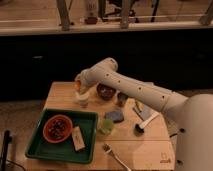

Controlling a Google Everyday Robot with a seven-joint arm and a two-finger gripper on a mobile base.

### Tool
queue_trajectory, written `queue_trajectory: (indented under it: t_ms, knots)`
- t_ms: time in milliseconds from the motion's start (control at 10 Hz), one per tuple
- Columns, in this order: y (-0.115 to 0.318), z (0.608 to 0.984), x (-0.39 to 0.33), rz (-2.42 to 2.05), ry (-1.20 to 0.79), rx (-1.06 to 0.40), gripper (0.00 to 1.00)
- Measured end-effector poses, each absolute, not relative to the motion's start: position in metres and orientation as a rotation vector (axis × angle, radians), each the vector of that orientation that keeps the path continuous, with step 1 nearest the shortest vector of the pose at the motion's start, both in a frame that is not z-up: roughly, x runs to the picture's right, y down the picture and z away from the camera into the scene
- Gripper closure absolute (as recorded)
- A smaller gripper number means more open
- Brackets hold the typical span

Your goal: Place apple in paper cup

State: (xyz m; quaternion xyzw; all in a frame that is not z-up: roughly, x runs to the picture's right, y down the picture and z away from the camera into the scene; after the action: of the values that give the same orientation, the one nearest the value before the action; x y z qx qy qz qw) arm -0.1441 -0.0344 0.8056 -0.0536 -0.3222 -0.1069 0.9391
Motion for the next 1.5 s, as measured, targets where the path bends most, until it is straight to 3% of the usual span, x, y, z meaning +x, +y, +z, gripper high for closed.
queue_trajectory:
  t_ms: [100, 200, 1500]
  knots:
    - [-0.035, 0.806, -0.145, -0.223, -0.658, -0.112, 0.23]
    - [-0.036, 0.806, -0.145, -0.226, -0.658, -0.112, 0.20]
    - [-0.034, 0.802, -0.131, -0.236, -0.680, -0.117, 0.20]
